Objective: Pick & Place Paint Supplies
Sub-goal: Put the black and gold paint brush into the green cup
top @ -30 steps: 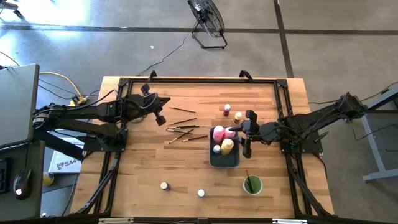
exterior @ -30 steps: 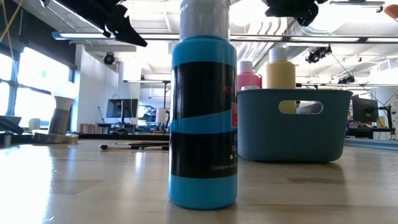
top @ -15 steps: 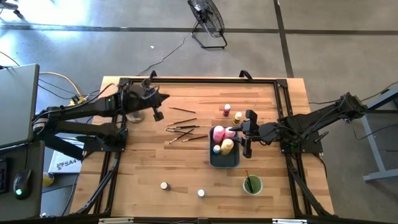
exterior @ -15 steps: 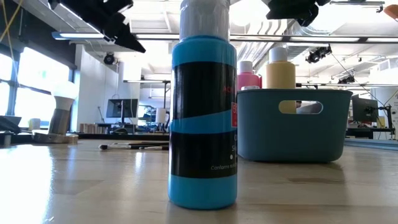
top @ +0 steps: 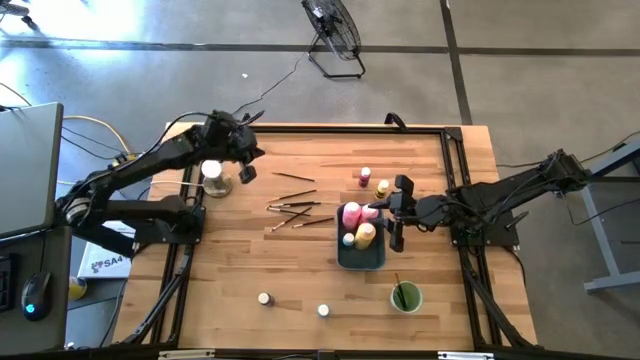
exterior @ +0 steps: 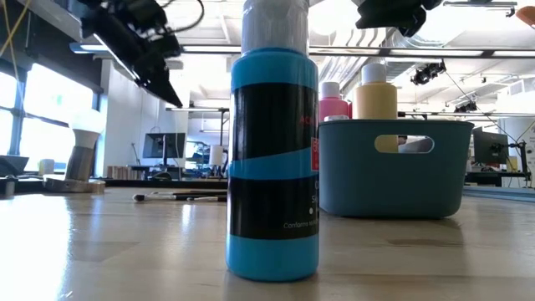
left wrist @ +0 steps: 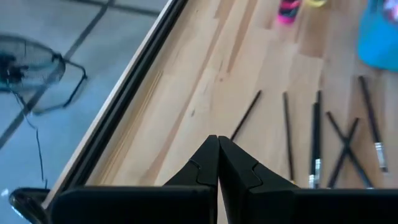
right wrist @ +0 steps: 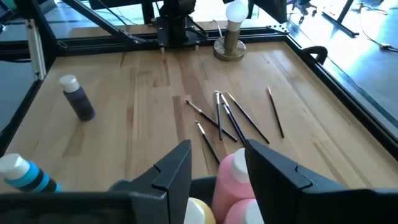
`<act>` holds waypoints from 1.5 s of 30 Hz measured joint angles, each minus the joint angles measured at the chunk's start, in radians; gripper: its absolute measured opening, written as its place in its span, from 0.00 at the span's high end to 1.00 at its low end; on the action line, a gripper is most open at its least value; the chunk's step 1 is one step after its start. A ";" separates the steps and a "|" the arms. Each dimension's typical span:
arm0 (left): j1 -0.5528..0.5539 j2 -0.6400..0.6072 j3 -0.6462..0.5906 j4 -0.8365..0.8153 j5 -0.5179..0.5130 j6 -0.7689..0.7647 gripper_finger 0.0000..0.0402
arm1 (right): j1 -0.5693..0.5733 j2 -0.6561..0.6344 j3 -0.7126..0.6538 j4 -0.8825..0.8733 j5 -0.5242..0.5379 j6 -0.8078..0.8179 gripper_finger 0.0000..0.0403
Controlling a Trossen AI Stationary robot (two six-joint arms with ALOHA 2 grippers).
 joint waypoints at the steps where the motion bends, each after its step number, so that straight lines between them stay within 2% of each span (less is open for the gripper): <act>1: 0.013 0.023 0.013 -0.004 0.005 0.010 1.00 | -0.005 0.000 0.000 0.000 0.000 0.000 0.64; 6: 0.048 0.148 0.085 -0.048 0.047 0.121 1.00 | -0.034 0.000 0.000 0.000 -0.001 0.005 0.64; 13: 0.045 0.296 0.126 -0.194 0.083 0.372 1.00 | -0.063 0.000 0.000 0.000 -0.016 0.007 0.64; 24: 0.045 0.472 0.128 -0.153 0.127 0.390 1.00 | -0.073 0.000 0.000 -0.001 -0.075 0.007 0.64; 32: 0.045 0.511 0.128 -0.104 0.064 0.386 0.99 | -0.073 0.000 0.000 -0.002 -0.077 0.007 0.64; 36: 0.045 0.511 0.128 -0.096 0.010 0.386 0.93 | -0.073 0.000 0.000 -0.007 -0.081 0.007 0.64; 45: 0.045 0.511 0.128 -0.097 0.004 0.386 0.70 | -0.073 0.000 0.000 -0.030 -0.081 0.007 0.64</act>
